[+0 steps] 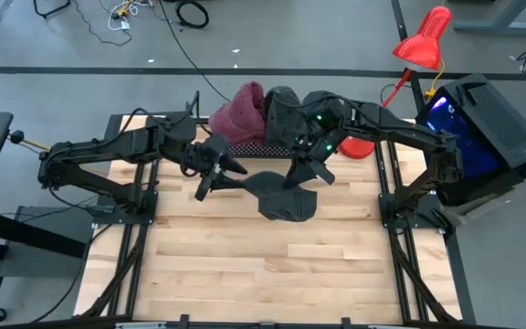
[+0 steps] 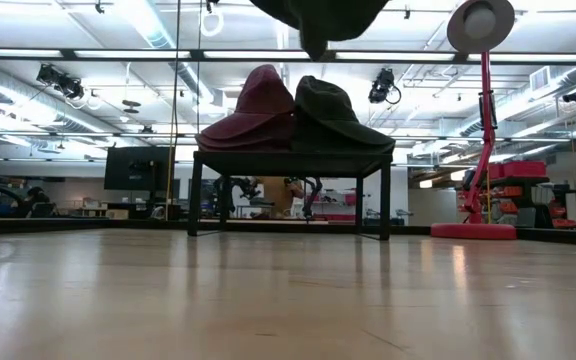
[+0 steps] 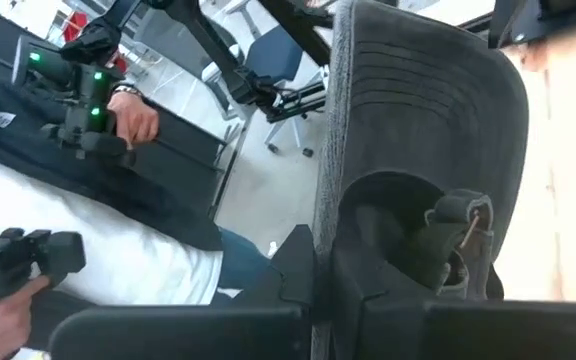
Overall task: Pick & Place hat
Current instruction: Put the black cap on top of the stacked black caps on the shelf
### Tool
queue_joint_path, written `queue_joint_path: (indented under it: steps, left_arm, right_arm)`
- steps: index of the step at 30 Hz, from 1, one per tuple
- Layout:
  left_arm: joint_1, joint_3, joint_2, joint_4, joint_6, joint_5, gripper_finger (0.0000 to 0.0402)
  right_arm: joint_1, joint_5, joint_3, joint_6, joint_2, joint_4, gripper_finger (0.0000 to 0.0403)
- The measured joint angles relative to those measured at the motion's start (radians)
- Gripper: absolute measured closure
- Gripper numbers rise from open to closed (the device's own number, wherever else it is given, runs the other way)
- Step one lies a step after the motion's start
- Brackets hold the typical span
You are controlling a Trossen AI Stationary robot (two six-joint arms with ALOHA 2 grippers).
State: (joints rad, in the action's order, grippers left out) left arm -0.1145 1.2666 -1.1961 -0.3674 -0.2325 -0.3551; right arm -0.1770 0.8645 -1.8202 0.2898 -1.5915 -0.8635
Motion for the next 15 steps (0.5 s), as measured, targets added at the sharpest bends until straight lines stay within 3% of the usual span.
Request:
queue_joint_path:
  steps: [5, 15]
  left_arm:
    - [-0.001, 0.049, 0.0, -0.009, 0.031, 0.046, 0.0144]
    - [-0.001, 0.28, 0.001, -0.217, 0.212, 0.247, 0.0138]
  right_arm:
    - [-0.022, -0.019, 0.0, 0.005, 0.013, 0.016, 0.0395]
    - [-0.076, -0.052, -0.001, 0.011, 0.055, 0.072, 0.0394]
